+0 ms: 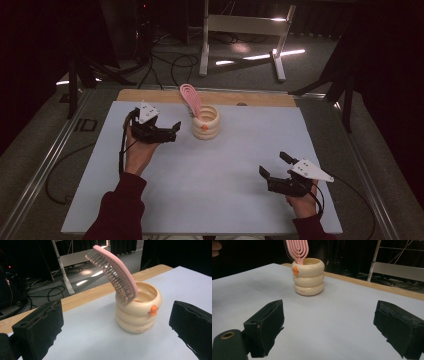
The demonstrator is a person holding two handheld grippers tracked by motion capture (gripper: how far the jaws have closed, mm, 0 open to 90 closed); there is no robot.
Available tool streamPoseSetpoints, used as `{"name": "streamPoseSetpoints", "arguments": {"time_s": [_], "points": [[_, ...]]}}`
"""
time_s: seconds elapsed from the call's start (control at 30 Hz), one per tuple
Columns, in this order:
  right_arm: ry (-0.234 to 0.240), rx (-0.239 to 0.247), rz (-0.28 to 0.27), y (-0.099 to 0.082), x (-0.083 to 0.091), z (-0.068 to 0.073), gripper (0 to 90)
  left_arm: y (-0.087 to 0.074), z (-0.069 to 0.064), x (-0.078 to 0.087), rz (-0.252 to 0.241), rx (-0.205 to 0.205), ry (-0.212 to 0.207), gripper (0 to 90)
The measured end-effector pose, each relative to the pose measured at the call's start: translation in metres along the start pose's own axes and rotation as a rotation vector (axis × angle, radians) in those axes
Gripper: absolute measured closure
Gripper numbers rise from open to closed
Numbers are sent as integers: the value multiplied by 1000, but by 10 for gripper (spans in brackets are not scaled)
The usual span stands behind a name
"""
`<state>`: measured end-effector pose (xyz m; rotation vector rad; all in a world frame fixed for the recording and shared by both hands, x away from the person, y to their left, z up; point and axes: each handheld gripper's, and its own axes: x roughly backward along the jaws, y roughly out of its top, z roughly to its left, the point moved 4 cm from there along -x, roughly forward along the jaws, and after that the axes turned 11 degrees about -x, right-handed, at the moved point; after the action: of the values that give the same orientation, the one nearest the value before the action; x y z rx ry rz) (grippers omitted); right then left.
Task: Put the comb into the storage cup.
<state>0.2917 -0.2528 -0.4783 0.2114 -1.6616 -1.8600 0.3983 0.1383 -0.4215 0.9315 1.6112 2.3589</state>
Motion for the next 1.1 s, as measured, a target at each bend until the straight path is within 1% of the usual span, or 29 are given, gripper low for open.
{"name": "streamPoseSetpoints", "arguments": {"time_s": [0.1,0.13,0.23,0.27,0.33,0.37,0.5,0.8,0.87,0.9,0.97,1.0,1.1], "points": [[1,1,1,0,0,0,95,-3,0,4,-3,2,-4,1],[2,0,2,0,-1,1,95,-6,1,8,-3,13,-12,1],[2,-2,3,-1,-1,1,95,-10,2,11,-1,18,-17,1],[2,0,2,0,-1,1,95,-14,3,14,0,23,-21,1],[2,0,2,0,-1,1,95,-14,3,14,0,23,-21,1],[2,-1,2,0,-1,1,95,-18,3,20,4,21,-33,1],[2,-1,2,0,-1,1,95,-23,3,26,7,18,-44,1],[4,2,3,-1,-2,1,95,-32,2,39,9,-3,-44,1],[3,1,3,-1,-2,1,95,-32,2,39,9,-3,-44,1],[3,-1,1,-1,-2,1,95,-36,2,43,4,-2,-47,1],[4,0,1,-1,-2,1,95,-37,2,45,4,1,-48,0],[5,-1,1,-1,-2,1,95,-41,2,48,3,4,-49,1],[7,-5,1,-1,-2,1,95,-43,2,49,1,6,-49,0]]}}
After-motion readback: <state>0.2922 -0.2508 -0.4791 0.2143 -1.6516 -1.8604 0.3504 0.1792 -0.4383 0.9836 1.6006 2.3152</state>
